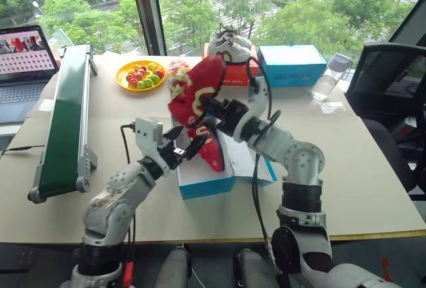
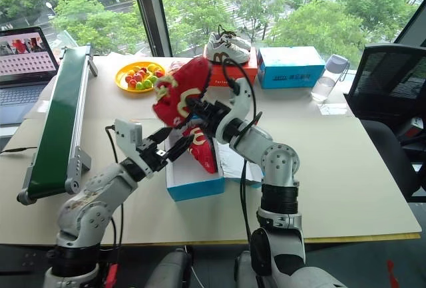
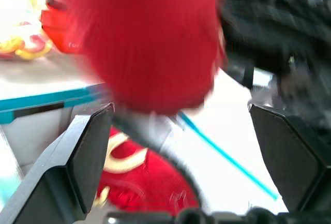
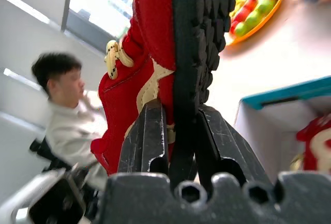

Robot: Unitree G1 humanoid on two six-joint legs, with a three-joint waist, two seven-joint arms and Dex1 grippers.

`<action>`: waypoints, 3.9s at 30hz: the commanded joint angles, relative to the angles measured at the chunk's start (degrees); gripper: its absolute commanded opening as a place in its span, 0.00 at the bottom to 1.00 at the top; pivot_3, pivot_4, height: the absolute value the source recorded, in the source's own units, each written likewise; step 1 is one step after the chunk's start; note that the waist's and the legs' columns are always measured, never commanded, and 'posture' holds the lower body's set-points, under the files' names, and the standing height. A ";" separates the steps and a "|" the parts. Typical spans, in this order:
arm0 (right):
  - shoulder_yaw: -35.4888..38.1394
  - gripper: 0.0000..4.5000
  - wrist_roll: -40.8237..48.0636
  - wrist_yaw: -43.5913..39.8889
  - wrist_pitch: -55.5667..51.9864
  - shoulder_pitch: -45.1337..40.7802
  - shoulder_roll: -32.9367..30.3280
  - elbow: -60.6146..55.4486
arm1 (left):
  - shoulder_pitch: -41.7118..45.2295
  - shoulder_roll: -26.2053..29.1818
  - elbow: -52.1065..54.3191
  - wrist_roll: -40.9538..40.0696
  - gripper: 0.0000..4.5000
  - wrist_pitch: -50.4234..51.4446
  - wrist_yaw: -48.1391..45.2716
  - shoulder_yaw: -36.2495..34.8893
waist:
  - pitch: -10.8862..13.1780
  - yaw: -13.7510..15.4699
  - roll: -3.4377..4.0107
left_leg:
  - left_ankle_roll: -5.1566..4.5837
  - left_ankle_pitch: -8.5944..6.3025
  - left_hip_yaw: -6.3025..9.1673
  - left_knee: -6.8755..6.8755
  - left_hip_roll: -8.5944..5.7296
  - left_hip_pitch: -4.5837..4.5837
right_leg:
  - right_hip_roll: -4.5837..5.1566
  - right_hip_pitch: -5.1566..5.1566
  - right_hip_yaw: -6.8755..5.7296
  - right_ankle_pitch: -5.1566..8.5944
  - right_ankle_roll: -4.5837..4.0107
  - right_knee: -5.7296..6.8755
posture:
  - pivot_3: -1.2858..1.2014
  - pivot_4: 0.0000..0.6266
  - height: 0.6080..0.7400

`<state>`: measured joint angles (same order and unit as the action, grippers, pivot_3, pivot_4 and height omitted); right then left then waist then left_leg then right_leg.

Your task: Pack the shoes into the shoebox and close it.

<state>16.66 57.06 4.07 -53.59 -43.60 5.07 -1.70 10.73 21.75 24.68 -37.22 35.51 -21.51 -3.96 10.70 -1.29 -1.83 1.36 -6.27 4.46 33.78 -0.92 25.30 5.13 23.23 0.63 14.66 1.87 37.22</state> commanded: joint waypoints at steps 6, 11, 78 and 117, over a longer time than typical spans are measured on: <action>-4.15 0.10 1.85 -1.56 -18.47 -7.64 -14.09 1.78 | -11.60 19.55 2.10 4.95 1.00 -6.05 -16.50 -7.97 | 0.23 -1.00 0.38 | 0.00 0.00 -0.03 -0.09 0.03 0.01 | 0.04 0.08 0.02 0.06 -0.21 -0.03 | 0.52 0.24 0.97; -7.01 0.10 1.92 -5.16 -30.20 -11.52 -19.40 4.12 | -11.99 22.96 0.21 6.70 1.00 -8.01 -20.11 -9.42 | 0.24 -0.83 0.40 | 0.01 -0.01 -0.05 -0.10 0.20 0.20 | 0.06 0.22 -0.01 0.23 -0.49 -0.15 | 0.52 0.24 0.97; -12.98 0.01 12.11 -27.41 -35.77 23.12 -41.25 -21.19 | -5.19 18.88 -2.60 8.79 1.00 -7.18 -20.67 -4.40 | -0.11 -0.20 0.16 | -0.17 -0.15 -2.16 0.32 2.06 0.70 | -0.81 0.95 0.23 -0.68 -0.21 -0.41 | 0.52 0.24 0.97; 0.31 0.01 15.21 -27.52 -1.03 16.10 -10.71 -8.33 | -18.35 23.59 6.90 -4.03 1.00 8.09 -19.39 -29.02 | -0.85 -1.21 0.08 | -0.18 -0.38 -5.37 0.18 4.97 0.84 | -1.69 1.50 0.30 -1.49 -0.98 -0.97 | 0.52 0.24 0.97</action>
<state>19.21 68.99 -20.38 -51.58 -25.58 -3.61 -4.69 -5.41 43.61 27.79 -37.64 41.11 -39.61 -26.10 9.85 -2.50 -1.75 1.19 -6.66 -0.91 34.03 4.04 26.15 3.45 24.73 0.93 13.17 0.90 36.26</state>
